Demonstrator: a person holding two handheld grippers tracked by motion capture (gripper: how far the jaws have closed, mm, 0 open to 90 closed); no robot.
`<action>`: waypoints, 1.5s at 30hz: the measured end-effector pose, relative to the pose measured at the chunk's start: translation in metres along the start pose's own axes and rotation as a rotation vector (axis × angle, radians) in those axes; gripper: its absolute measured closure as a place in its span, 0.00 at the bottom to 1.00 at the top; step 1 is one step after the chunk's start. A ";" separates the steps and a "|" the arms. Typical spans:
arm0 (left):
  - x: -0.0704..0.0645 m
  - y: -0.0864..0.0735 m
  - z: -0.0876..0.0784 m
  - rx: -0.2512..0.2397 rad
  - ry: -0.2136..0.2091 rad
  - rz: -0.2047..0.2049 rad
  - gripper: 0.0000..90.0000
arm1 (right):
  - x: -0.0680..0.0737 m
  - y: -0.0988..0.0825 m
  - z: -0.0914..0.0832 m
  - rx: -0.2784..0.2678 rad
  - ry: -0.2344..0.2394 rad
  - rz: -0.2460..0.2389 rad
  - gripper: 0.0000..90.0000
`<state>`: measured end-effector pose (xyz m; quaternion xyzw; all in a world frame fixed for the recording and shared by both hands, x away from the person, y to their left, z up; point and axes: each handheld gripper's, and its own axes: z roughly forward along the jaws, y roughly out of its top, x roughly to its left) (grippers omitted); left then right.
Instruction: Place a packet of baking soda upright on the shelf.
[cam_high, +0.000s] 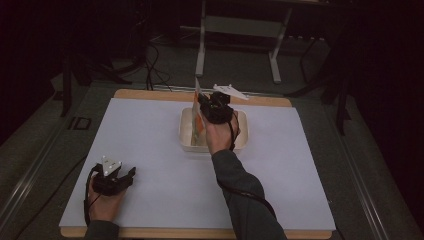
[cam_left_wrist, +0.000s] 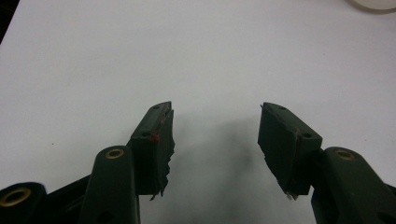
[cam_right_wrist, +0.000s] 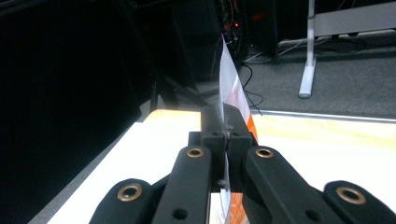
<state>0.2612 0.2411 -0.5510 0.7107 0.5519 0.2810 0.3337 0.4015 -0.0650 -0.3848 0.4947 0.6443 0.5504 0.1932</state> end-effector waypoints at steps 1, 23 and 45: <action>0.000 0.000 0.000 0.000 0.000 0.000 0.50 | 0.000 -0.002 0.000 0.003 -0.001 0.000 1.00; -0.001 0.000 0.000 0.002 0.003 0.009 0.50 | 0.006 -0.019 0.010 0.092 -0.042 -0.072 0.95; -0.001 0.000 0.000 0.002 0.003 0.009 0.50 | -0.002 -0.024 0.019 0.249 -0.005 -0.143 0.44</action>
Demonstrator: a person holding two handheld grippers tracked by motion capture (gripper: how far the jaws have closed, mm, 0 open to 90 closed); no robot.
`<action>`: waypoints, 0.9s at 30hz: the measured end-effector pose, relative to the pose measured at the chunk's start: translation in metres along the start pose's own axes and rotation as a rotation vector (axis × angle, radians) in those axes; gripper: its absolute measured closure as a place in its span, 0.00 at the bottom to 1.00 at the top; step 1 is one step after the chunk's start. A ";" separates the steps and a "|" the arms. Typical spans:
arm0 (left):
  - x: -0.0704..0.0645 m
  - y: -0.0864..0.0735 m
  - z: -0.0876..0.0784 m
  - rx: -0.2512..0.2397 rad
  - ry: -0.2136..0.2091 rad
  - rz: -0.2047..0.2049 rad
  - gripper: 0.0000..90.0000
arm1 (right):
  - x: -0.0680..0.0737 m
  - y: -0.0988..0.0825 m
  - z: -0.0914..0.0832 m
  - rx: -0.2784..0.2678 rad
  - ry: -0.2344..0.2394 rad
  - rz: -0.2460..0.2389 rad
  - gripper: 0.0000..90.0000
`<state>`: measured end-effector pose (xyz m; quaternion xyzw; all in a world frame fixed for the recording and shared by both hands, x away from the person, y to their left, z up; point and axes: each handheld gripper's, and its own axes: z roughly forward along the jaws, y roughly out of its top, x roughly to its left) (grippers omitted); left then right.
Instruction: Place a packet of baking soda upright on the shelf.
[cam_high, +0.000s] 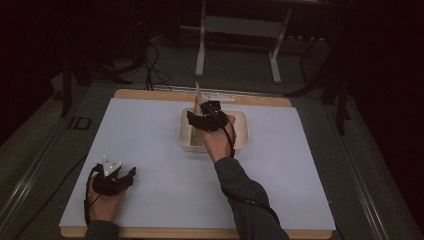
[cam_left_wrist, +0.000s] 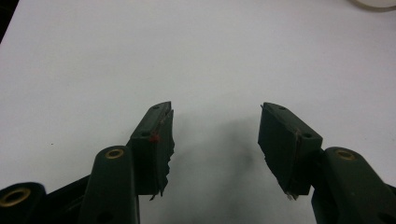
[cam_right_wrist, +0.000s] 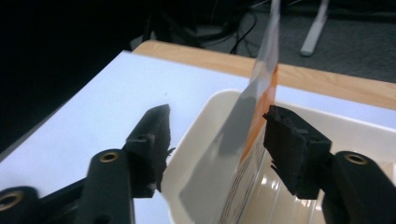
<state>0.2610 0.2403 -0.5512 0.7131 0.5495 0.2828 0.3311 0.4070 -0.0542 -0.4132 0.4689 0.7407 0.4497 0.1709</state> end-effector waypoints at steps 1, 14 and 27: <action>0.000 0.000 0.000 0.000 0.000 0.000 0.50 | 0.000 0.000 -0.001 0.015 0.010 -0.016 0.44; 0.000 0.000 0.000 0.004 0.005 0.004 0.50 | -0.005 0.005 -0.030 0.122 0.072 -0.156 0.32; -0.001 0.000 0.000 0.004 0.011 0.003 0.50 | -0.015 -0.010 -0.063 0.186 0.127 -0.244 0.29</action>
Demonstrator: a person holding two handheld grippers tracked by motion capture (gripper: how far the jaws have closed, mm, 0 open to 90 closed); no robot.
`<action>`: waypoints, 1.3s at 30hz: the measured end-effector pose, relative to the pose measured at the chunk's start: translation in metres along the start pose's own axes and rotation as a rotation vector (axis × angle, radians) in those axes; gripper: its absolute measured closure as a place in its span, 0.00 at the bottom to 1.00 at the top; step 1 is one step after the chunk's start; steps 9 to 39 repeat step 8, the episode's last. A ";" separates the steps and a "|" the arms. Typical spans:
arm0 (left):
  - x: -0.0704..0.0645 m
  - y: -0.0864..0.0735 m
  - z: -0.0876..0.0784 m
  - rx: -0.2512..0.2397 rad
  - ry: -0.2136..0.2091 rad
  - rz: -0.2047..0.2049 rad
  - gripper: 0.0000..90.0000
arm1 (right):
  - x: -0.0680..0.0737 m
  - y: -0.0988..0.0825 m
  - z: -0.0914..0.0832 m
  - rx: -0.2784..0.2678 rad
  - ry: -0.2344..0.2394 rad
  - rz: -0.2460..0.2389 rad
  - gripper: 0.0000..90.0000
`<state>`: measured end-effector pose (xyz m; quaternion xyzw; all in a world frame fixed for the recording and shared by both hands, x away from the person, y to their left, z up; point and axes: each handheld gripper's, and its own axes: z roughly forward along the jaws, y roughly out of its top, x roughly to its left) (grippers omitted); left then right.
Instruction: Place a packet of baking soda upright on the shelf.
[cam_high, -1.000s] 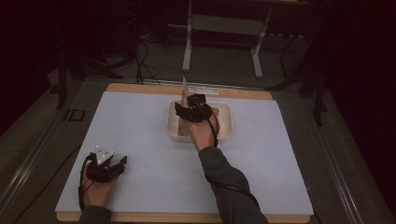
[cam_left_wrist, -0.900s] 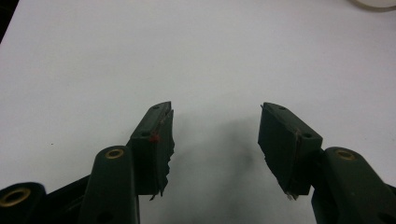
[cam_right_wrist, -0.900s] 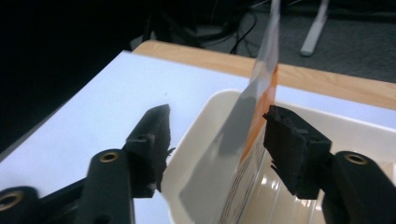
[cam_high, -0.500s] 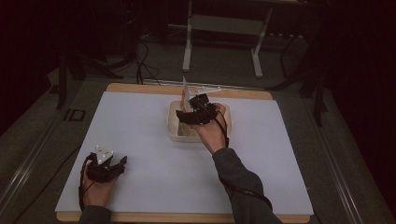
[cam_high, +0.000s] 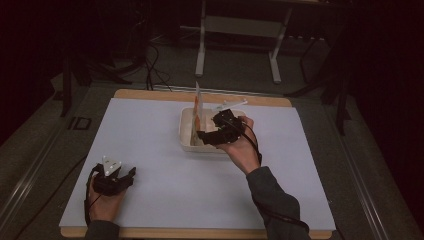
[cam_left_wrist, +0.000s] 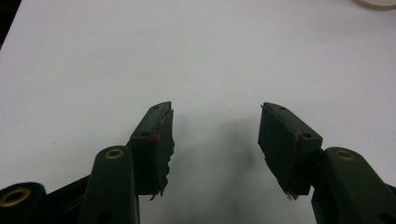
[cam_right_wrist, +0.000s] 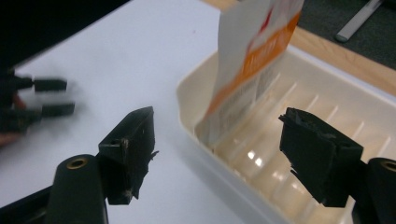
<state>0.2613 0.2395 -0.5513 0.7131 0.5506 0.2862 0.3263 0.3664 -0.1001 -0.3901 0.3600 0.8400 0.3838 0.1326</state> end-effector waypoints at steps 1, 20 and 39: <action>0.000 0.000 0.000 0.001 0.001 -0.001 0.50 | -0.001 -0.004 -0.002 0.005 0.002 -0.009 0.29; 0.000 0.000 0.001 0.008 0.015 -0.002 0.50 | -0.015 -0.043 -0.016 0.024 0.005 -0.017 0.29; 0.000 0.000 0.001 0.008 0.015 -0.002 0.50 | -0.015 -0.043 -0.016 0.024 0.005 -0.017 0.29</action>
